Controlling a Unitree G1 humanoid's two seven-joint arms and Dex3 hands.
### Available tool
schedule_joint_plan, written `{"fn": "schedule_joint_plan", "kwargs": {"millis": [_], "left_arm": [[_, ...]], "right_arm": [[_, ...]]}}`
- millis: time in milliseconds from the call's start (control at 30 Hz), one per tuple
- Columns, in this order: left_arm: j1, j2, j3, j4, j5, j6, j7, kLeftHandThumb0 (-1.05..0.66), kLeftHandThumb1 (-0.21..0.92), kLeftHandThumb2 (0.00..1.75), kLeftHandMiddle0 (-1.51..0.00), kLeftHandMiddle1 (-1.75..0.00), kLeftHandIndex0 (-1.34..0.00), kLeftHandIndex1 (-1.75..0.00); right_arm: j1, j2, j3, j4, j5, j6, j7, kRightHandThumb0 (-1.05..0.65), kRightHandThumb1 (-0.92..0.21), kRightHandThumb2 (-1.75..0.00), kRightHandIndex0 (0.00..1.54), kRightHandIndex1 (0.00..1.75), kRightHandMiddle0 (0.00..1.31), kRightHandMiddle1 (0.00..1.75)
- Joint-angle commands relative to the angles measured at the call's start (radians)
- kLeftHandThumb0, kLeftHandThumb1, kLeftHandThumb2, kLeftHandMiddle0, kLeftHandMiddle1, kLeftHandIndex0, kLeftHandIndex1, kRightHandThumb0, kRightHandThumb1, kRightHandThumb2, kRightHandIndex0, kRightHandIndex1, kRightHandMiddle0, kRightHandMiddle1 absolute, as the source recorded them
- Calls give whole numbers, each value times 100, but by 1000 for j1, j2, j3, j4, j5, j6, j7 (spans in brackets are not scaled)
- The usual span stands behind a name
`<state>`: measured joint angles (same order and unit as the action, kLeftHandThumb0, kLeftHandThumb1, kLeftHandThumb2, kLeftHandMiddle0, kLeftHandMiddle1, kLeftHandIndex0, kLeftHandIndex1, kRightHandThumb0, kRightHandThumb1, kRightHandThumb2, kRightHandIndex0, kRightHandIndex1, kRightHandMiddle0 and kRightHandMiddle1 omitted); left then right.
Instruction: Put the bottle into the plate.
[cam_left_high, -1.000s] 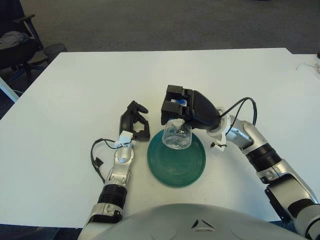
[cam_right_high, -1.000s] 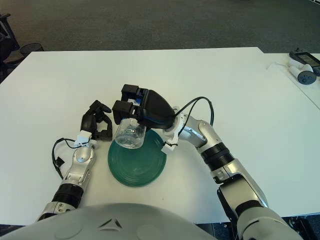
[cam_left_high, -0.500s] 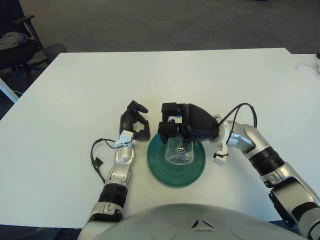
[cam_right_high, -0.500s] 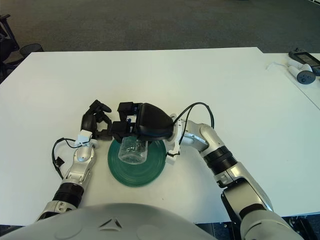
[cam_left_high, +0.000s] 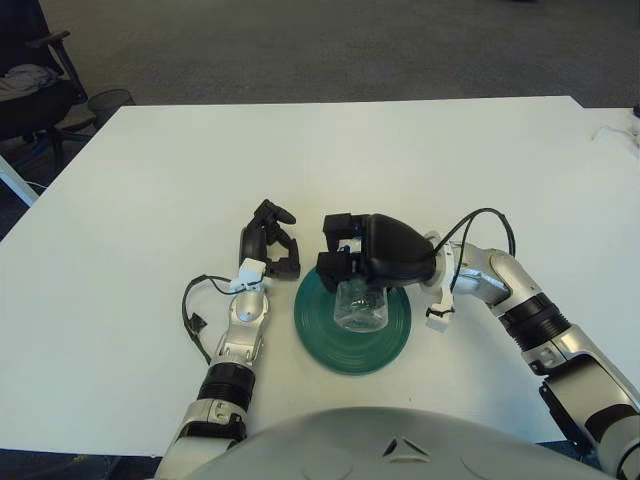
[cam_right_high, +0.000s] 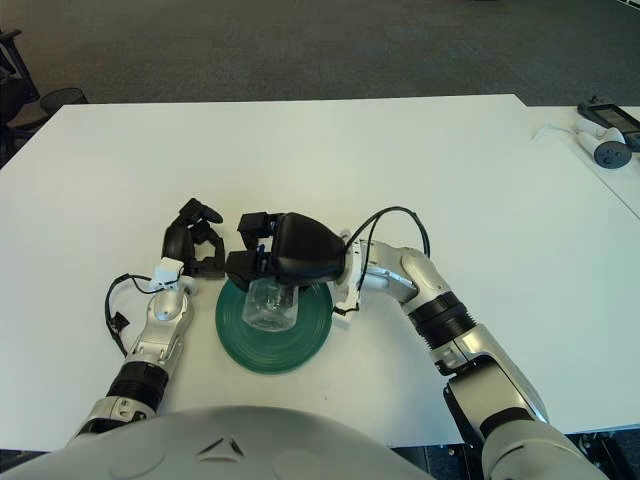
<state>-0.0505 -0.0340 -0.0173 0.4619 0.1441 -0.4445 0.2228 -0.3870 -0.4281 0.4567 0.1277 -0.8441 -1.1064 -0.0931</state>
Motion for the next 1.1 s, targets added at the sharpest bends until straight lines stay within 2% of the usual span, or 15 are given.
{"fn": "schedule_joint_plan", "kwargs": {"millis": [0,100,167,267,300,400,500,533,567,633,733,833,900,1067], "left_arm": [[53,1,0,49,1,35,-4,0,-5,171,-89,-168,-67,-175],[54,0,-1,46,4,39,0,0,-5,172,-89,-168,-67,-175],[55,1,-1,44,5,41,0,0,-5,172,-89,-168,-67,-175],[55,1,2,49,0,38,-2,0,-5,172,-89,-168,-67,-175],[55,1,2,51,-2,37,-3,0,-5,172,-89,-168,-67,-175],[55,2,-1,53,8,31,5,0,-5,172,-89,-169,-67,-175],[55,4,-6,54,29,25,24,0,-6,173,-89,-170,-67,-175],[54,6,-8,56,42,23,37,0,-6,173,-89,-171,-68,-175],[53,7,-10,58,52,21,47,0,-6,174,-88,-172,-68,-175],[50,13,-13,65,70,13,63,0,-6,174,-88,-173,-68,-175],[46,19,-17,73,77,2,67,0,-6,174,-88,-173,-68,-175],[43,22,-18,78,70,-2,57,0,-6,175,-89,-173,-68,-175],[43,26,-17,86,41,-10,17,0,-5,173,-88,-172,-67,-175],[40,21,-5,101,-10,-16,-28,0,-3,169,-88,-170,-65,-175]], "right_arm": [[-1,-19,-5,-21,-60,-2,-2,-16,-31,-132,79,175,53,175],[1,-23,-8,-31,-95,4,-13,-33,-45,-115,107,175,48,175],[4,-23,-10,-39,-119,14,-22,-38,-48,-111,112,175,47,175],[0,-24,-8,-45,-162,39,-32,-41,-49,-109,111,175,47,175],[-3,-24,-6,-46,-173,47,-33,-41,-50,-109,98,175,47,175],[-18,-31,1,-50,-186,58,-22,-42,-50,-108,76,175,46,175],[-45,-50,11,-59,-183,56,14,-40,-58,-98,36,175,41,175],[-63,-65,16,-68,-182,48,38,-39,-65,-89,29,158,36,175],[-76,-76,19,-75,-180,42,55,-39,-73,-78,18,124,26,157],[-104,-100,20,-97,-201,25,72,-39,-74,-84,8,68,11,104],[-115,-119,12,-136,-241,24,68,-35,-74,-91,3,31,3,65],[-113,-130,11,-162,-266,37,55,-28,-70,-99,1,12,1,47],[-103,-138,7,-189,-296,55,41,-24,-67,-104,0,6,0,37],[-88,-153,10,-221,-335,75,17,-20,-62,-111,0,1,0,21]]}}
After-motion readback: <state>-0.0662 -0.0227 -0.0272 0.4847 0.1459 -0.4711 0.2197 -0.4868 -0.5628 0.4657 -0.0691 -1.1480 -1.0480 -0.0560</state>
